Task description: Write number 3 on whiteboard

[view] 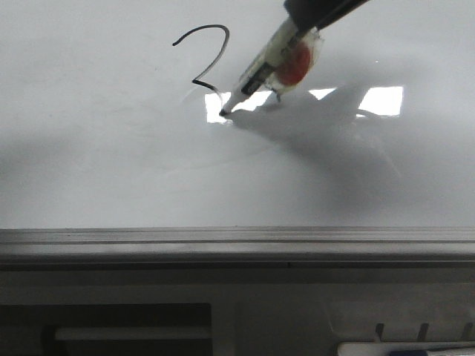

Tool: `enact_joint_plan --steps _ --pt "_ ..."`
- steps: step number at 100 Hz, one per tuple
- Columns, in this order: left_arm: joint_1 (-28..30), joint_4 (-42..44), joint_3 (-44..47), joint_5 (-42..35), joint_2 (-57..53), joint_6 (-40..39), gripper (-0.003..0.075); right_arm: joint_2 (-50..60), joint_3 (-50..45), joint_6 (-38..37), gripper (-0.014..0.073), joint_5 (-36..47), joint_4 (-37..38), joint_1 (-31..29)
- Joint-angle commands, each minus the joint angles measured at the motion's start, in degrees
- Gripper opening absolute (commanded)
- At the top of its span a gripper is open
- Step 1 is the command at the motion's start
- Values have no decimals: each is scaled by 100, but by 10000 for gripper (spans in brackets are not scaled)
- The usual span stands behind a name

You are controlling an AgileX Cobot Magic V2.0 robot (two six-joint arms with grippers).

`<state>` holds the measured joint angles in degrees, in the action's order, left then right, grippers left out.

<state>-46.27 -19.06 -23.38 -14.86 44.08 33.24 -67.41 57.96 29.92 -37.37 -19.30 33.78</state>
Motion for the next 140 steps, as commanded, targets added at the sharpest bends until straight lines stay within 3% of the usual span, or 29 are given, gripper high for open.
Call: enact_joint_plan --steps 1,30,56,65,80,87,140 --pt "16 -14 -148 -433 -50 -38 -21 -98 42 -65 -57 332 203 147" --pt "16 6 -148 -379 -50 -38 -20 -452 246 -65 -58 583 203 597" --pt "-49 636 -148 309 -23 -38 -11 248 246 -65 -58 -169 203 866" --pt "-323 1020 -148 390 37 -38 73 271 246 -65 -58 -255 270 866" --pt "-914 1155 -148 184 225 -38 322 271 246 32 -58 -95 295 980" --pt "-1074 1008 -148 2 394 -38 375 271 246 32 -58 -10 295 1097" --pt "-1129 1007 -148 -277 1179 -38 377 271 246 32 -58 442 482 1918"
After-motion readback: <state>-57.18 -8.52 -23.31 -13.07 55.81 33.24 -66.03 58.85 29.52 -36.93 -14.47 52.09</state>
